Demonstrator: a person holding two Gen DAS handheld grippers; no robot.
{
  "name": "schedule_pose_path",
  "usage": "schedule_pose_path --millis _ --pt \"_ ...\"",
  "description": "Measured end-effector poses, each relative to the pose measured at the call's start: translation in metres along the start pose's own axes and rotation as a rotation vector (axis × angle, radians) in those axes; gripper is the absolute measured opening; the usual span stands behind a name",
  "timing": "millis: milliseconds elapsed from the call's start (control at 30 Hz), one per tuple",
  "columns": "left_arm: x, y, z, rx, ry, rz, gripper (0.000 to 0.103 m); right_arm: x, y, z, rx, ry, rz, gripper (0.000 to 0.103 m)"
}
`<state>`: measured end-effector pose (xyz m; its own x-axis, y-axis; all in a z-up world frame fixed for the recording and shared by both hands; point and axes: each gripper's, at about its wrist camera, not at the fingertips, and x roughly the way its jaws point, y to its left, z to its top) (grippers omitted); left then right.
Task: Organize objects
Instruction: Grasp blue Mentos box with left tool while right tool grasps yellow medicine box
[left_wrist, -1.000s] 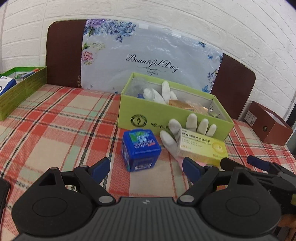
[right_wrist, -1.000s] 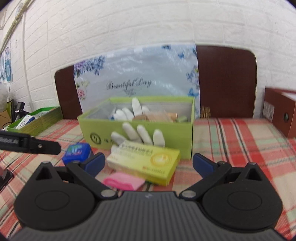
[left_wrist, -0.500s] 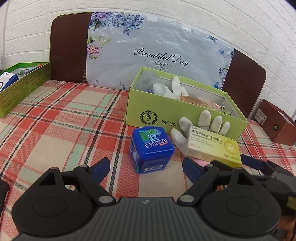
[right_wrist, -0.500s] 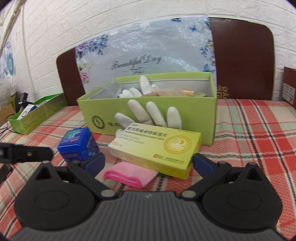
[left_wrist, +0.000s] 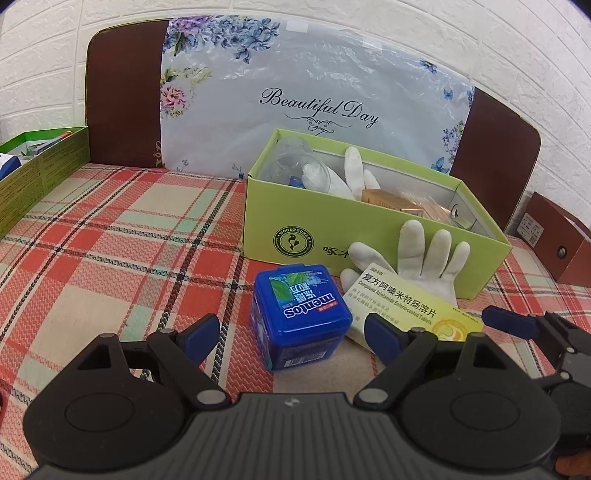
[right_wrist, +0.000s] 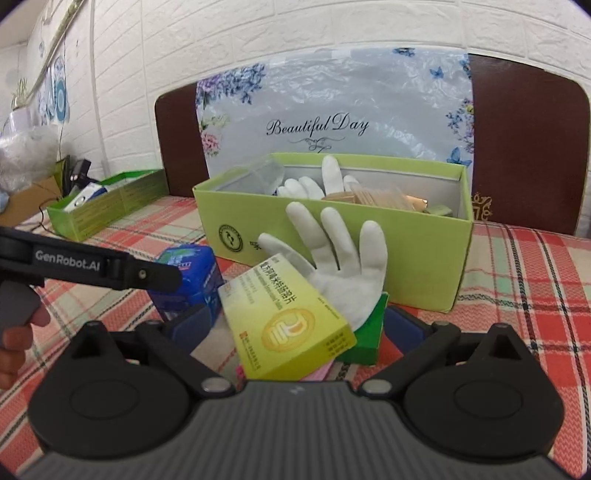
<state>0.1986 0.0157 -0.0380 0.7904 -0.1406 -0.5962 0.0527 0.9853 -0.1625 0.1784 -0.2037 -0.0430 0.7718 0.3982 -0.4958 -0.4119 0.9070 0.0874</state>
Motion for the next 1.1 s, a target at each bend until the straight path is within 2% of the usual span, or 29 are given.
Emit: schedule_pose_path --millis 200,267,333,433,467,500,567,767,1000,1067,1100 --pt "0.018 -0.004 0.006 -0.009 0.020 0.011 0.089 0.012 0.027 -0.008 -0.128 -0.006 -0.007 0.099" --pt "0.024 -0.006 0.007 -0.009 0.032 0.011 0.089 0.017 0.031 -0.010 -0.147 0.027 -0.028 0.080" --pt "0.027 -0.006 0.007 -0.012 0.039 0.013 0.089 0.018 0.033 -0.012 -0.148 0.073 -0.020 0.069" --pt "0.031 -0.003 0.006 -0.012 0.048 0.017 0.089 0.008 0.038 -0.019 -0.151 0.099 -0.030 0.069" --pt "0.031 -0.001 0.006 -0.014 0.052 0.016 0.085 0.002 0.039 -0.022 -0.141 0.104 -0.029 0.068" --pt "0.031 0.000 0.005 -0.016 0.055 0.011 0.077 -0.004 0.041 -0.025 -0.133 0.107 -0.029 0.068" --pt "0.031 0.004 0.004 -0.024 0.073 -0.026 0.067 -0.017 0.045 -0.034 -0.117 0.118 -0.031 0.068" --pt "0.014 0.008 -0.006 0.019 0.088 -0.049 0.065 -0.061 0.050 -0.061 -0.025 0.136 -0.025 0.068" --pt "-0.047 0.007 -0.050 0.095 0.154 -0.137 0.064 -0.103 0.049 -0.077 0.056 0.185 -0.033 0.068" --pt "-0.063 0.005 -0.063 0.108 0.164 -0.122 0.065 -0.112 0.052 -0.080 0.056 0.194 -0.031 0.068" --pt "-0.066 0.004 -0.067 0.106 0.173 -0.102 0.069 -0.116 0.054 -0.082 0.051 0.195 -0.032 0.068"
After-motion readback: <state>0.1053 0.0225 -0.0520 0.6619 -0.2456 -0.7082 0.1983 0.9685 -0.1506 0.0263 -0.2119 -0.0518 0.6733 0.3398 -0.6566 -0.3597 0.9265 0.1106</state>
